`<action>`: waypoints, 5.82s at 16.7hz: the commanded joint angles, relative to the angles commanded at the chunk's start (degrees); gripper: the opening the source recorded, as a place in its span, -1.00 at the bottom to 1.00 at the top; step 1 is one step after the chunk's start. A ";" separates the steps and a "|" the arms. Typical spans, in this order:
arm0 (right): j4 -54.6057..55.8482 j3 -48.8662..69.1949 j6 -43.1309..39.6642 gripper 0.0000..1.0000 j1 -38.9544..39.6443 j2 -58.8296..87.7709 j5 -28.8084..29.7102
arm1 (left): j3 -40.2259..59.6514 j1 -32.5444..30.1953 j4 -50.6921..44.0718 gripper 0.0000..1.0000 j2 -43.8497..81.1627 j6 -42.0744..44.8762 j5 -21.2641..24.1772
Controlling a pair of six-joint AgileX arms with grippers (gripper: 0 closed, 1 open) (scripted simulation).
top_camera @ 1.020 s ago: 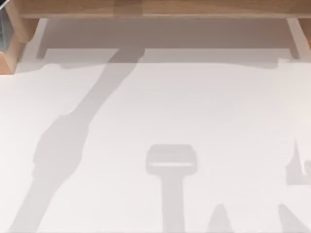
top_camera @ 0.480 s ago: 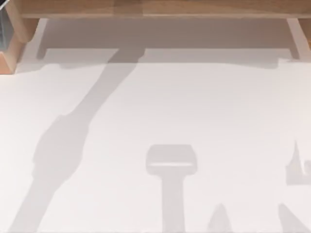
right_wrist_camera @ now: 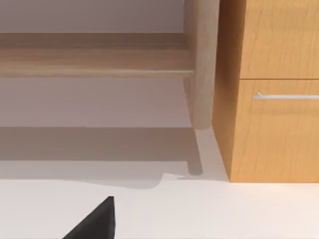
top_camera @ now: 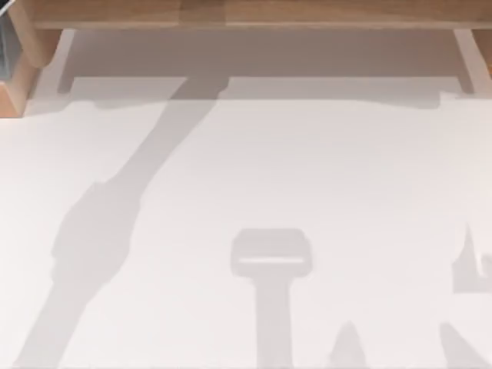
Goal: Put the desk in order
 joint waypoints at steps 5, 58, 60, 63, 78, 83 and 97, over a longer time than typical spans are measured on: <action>0.00 0.00 0.00 1.00 0.00 0.00 0.00 | -0.96 -0.57 0.10 -1.00 -1.05 0.09 -0.40; 0.00 0.00 0.00 1.00 0.00 0.00 0.00 | -74.98 58.32 46.45 -1.00 -9.66 99.03 57.70; 0.00 0.00 0.00 1.00 0.00 0.00 0.00 | -75.01 58.43 46.38 -1.00 -9.73 99.04 57.63; 0.00 0.00 0.00 1.00 0.00 0.00 0.00 | -72.36 57.35 46.15 -1.00 -8.01 98.71 56.94; 0.00 0.00 0.00 1.00 0.00 0.00 0.00 | -68.63 56.03 45.70 0.06 -4.47 98.23 55.61; 0.00 0.00 0.00 1.00 0.00 0.00 0.00 | -68.63 56.03 45.70 0.81 -4.47 98.23 55.61; 0.00 0.00 0.00 1.00 0.00 0.00 0.00 | -70.86 57.07 46.34 1.00 -6.59 98.42 56.39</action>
